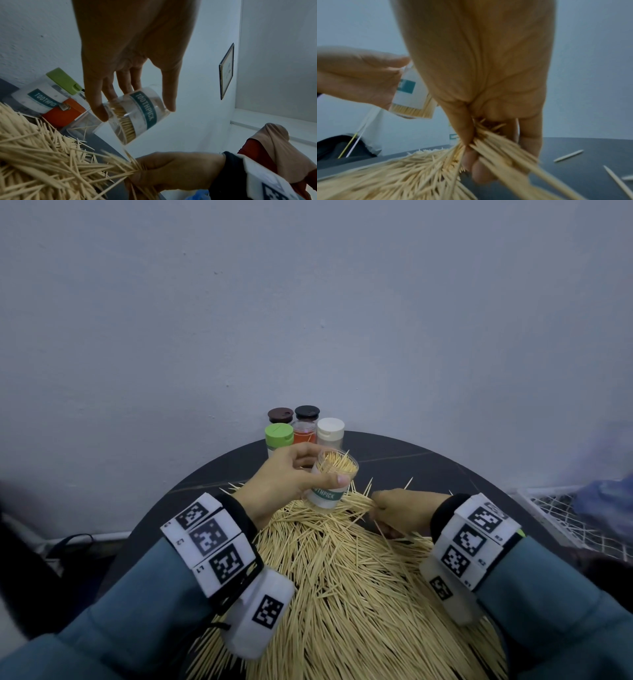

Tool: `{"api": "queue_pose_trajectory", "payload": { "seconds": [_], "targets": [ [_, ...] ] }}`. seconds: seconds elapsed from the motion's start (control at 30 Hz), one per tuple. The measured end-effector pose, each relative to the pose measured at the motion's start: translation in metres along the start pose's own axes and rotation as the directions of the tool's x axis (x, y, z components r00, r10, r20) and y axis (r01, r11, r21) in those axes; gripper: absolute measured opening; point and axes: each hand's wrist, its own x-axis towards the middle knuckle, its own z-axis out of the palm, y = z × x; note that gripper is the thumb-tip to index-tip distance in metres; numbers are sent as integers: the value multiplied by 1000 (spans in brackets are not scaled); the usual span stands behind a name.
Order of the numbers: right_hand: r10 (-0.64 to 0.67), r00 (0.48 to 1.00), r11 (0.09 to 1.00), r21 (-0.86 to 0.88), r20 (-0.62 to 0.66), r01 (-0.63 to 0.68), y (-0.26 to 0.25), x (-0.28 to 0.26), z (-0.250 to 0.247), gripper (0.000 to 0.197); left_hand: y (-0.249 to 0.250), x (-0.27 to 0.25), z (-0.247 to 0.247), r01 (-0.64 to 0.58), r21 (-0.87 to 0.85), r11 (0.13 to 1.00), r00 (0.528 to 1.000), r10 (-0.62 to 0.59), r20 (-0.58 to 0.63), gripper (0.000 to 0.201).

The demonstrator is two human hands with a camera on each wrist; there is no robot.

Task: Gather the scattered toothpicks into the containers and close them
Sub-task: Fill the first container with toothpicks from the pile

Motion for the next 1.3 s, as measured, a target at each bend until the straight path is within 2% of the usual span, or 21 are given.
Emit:
{"api": "queue_pose_trajectory", "payload": {
  "seconds": [0.13, 0.3, 0.43, 0.5, 0.57, 0.63, 0.77, 0.87, 1.0, 1.3],
  "targets": [
    [-21, 1000, 989, 148, -4, 21, 2, -1, -6, 32, 1, -1, 1, 0, 1, 1000, 1000, 0, 0, 67],
    [-14, 998, 949, 315, 61, -6, 2, 1, -3, 25, 0, -1, 1, 8, 4, 1000, 1000, -8, 5, 51],
    [-59, 996, 833, 554, 71, 10, 4, 3, -4, 32, -1, -1, -1, 3, 6, 1000, 1000, -2, -15, 52],
    [-95, 995, 776, 627, 12, 67, 5, 4, -6, 32, -1, -1, -2, -3, 0, 1000, 1000, 3, -29, 57],
    [-93, 995, 676, 732, -30, 85, 6, 5, -9, 28, -1, 0, -4, -7, -16, 1000, 999, 6, -49, 55],
    [-121, 992, 646, 756, -40, 109, 9, 5, -12, 25, 0, 0, -5, -8, -30, 1000, 997, 6, -73, 49],
    [-166, 983, 732, 677, 74, 73, 15, 0, -15, 26, 0, 1, -7, -18, -33, 999, 994, 15, -111, 38],
    [-160, 978, 794, 606, 133, 48, 16, -4, -16, 28, 0, 2, -7, -19, -29, 999, 993, 16, -113, 37],
    [-158, 979, 798, 600, 127, 51, 17, -7, -21, 28, -4, 3, -8, -14, 1, 1000, 993, 14, -120, 45],
    [-115, 975, 833, 553, 189, -10, 23, -9, -25, 27, -6, 5, -8, -6, 14, 1000, 995, 7, -99, 50]
  ]
}}
